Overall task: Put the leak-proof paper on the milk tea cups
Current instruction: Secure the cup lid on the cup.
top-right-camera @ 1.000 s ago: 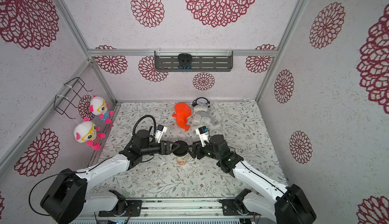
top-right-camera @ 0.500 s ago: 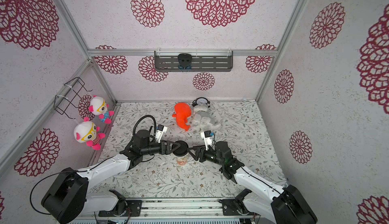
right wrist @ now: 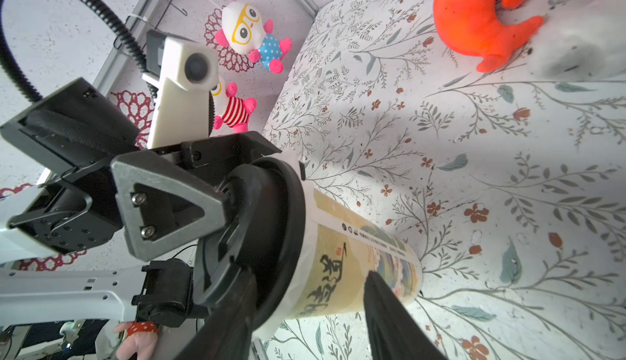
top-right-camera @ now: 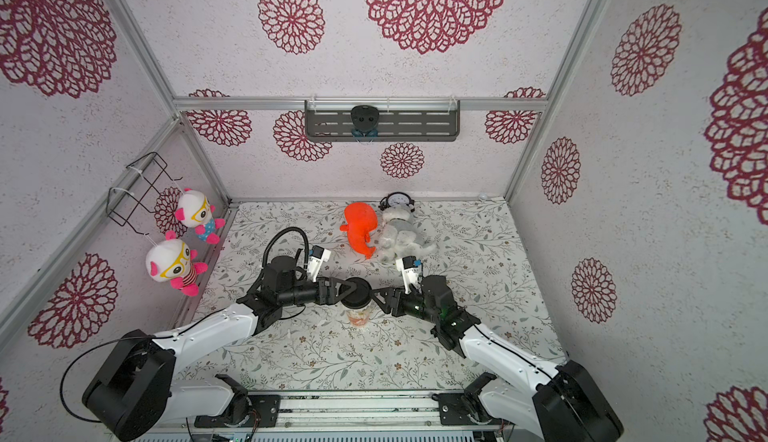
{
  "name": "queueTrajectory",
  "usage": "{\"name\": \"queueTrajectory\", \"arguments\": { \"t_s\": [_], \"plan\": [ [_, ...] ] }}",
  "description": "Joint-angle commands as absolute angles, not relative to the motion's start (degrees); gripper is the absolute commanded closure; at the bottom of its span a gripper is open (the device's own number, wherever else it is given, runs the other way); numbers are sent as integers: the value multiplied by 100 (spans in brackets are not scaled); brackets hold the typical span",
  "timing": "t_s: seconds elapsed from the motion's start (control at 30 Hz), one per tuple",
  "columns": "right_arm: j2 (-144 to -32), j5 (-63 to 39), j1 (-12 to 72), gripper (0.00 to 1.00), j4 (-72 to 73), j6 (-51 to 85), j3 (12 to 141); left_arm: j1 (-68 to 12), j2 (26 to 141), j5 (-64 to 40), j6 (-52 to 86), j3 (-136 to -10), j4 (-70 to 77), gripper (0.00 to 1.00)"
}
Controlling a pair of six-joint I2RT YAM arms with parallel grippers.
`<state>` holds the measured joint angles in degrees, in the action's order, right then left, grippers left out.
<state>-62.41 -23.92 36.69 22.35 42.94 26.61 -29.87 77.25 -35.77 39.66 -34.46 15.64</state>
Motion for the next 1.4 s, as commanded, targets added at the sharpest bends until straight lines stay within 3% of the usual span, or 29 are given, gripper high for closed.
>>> {"name": "queueTrajectory", "arguments": {
  "t_s": [0.0, 0.47, 0.73, 0.9, 1.13, 1.37],
  "plan": [
    [-6437, -2062, 3681, 51, 1300, 4480, 2683, -3065, 8124, -3173, 3726, -3041, 96, 20],
    [-6872, -1716, 4201, 65, 602, 4019, 2570, -3026, 8361, -3165, 3832, -2831, 499, 20],
    [-7114, -1458, 4217, 76, 920, 4050, 2116, -2964, 8500, -3244, 3895, -2764, 712, 22],
    [-7248, -1322, 4221, 78, 887, 3862, 2154, -2917, 8473, -3235, 3906, -2691, 716, 22],
    [-7216, -1178, 4203, 78, 681, 3640, 2285, -2881, 8379, -3236, 3920, -2637, 698, 25],
    [-6342, -636, 3834, 57, -338, 3183, 3521, -2856, 8217, -3156, 3861, -2619, 501, 27]
  ]
}}
